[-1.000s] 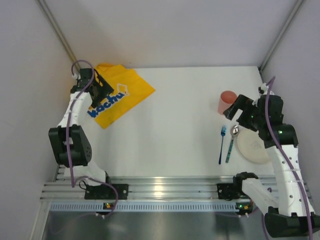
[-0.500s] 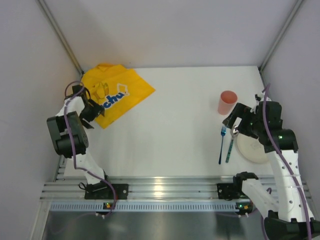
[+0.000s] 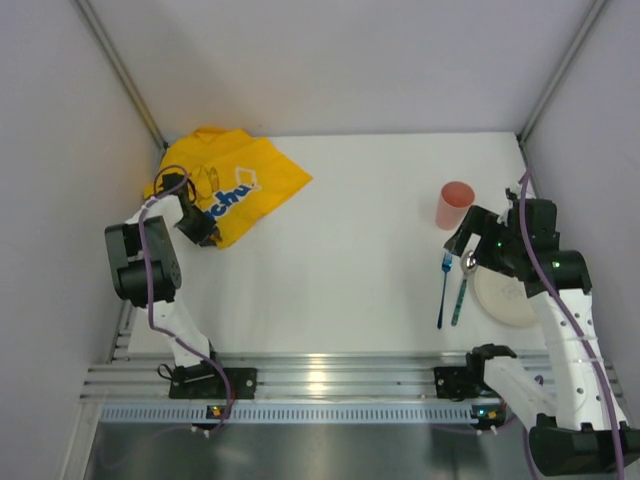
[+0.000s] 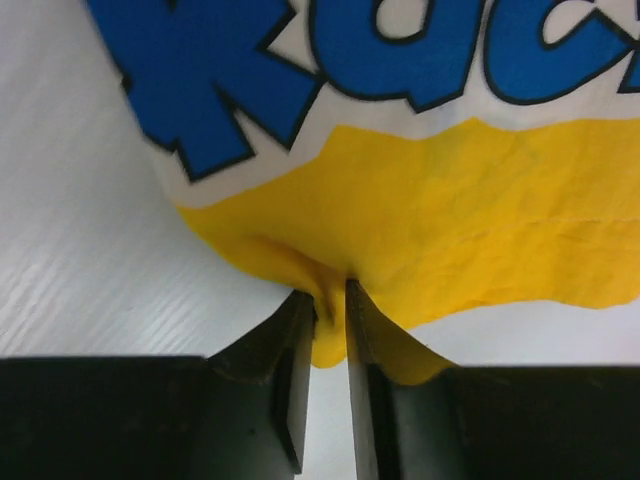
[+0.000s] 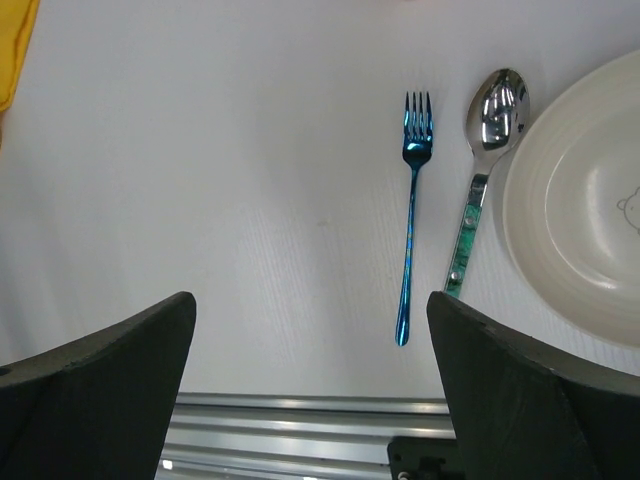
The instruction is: Set the dinner table for one person
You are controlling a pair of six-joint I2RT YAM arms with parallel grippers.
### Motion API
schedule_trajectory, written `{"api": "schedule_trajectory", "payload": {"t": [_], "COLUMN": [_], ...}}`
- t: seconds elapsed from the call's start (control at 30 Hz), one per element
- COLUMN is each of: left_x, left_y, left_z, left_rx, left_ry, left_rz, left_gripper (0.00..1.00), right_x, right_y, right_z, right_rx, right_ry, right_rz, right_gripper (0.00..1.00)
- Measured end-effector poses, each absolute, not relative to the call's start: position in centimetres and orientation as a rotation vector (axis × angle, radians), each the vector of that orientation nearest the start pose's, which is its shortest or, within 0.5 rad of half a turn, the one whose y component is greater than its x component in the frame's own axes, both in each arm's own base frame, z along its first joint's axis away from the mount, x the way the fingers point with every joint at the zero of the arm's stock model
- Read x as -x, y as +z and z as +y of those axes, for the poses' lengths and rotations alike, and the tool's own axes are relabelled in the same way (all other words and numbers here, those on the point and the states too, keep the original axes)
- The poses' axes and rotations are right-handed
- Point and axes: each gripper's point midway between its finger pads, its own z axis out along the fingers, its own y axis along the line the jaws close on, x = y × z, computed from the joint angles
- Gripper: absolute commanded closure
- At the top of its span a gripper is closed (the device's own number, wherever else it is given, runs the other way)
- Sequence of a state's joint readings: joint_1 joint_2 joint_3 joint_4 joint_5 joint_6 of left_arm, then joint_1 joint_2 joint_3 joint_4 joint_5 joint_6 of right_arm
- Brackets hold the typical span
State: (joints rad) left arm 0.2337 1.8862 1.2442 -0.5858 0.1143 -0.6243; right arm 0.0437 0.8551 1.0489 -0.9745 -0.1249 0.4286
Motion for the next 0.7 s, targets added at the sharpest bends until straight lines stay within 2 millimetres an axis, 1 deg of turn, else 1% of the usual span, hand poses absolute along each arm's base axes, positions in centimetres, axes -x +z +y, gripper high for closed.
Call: {"api": "schedule_trajectory", "payload": {"t": [0.03, 0.07, 0.2, 0.37, 0.43, 0.47, 0.5, 0.53, 0.57, 0.6, 0.63, 0.7], "left_x": [-38.8, -39.3, -41.0, -41.3, -41.2, -41.2, -41.2, -41.4, -41.6, -41.5, -41.3, -40.1], "left_y": [2.2, 2.1, 2.2, 2.4, 2.4, 2.6, 2.9, 3.3, 3.8, 4.5, 5.2, 7.1], "left_z": [4.1, 3.4, 0.7, -2.7, -4.8, -6.4, -8.8, -11.3, -13.8, -16.7, -19.7, -25.2], "left_rx": [1.133, 1.109, 1.016, 0.939, 0.889, 0.839, 0.763, 0.685, 0.599, 0.502, 0.412, 0.272], "left_ry": [-0.265, -0.275, -0.313, -0.307, -0.302, -0.311, -0.323, -0.343, -0.374, -0.411, -0.455, -0.553], "left_rz": [2.58, 2.588, 2.605, 2.636, 2.667, 2.682, 2.708, 2.725, 2.733, 2.74, 2.741, 2.733], "left_gripper": [0.85, 1.0, 1.0, 1.0, 1.0, 1.0, 1.0, 0.87, 0.6, 0.18, 0.02, 0.02], "right_x": [-22.2, -22.2, -22.1, -21.8, -21.7, -21.6, -21.6, -21.6, -21.6, -21.6, -21.6, -21.6], "right_y": [21.9, 21.9, 22.0, 22.0, 22.0, 22.0, 22.1, 22.1, 22.1, 22.1, 22.1, 22.0], "right_z": [4.9, 4.9, 4.8, 4.7, 4.6, 4.6, 4.5, 4.5, 4.5, 4.5, 4.4, 4.4], "right_rx": [-0.393, -0.394, -0.391, -0.387, -0.386, -0.387, -0.388, -0.388, -0.388, -0.389, -0.389, -0.39], "right_ry": [0.375, 0.375, 0.37, 0.362, 0.358, 0.355, 0.352, 0.35, 0.35, 0.349, 0.347, 0.346], "right_rz": [2.343, 2.343, 2.337, 2.337, 2.336, 2.334, 2.332, 2.331, 2.331, 2.331, 2.332, 2.335], "right_gripper": [0.0, 0.0, 0.0, 0.0, 0.0, 0.0, 0.0, 0.0, 0.0, 0.0, 0.0, 0.0]}}
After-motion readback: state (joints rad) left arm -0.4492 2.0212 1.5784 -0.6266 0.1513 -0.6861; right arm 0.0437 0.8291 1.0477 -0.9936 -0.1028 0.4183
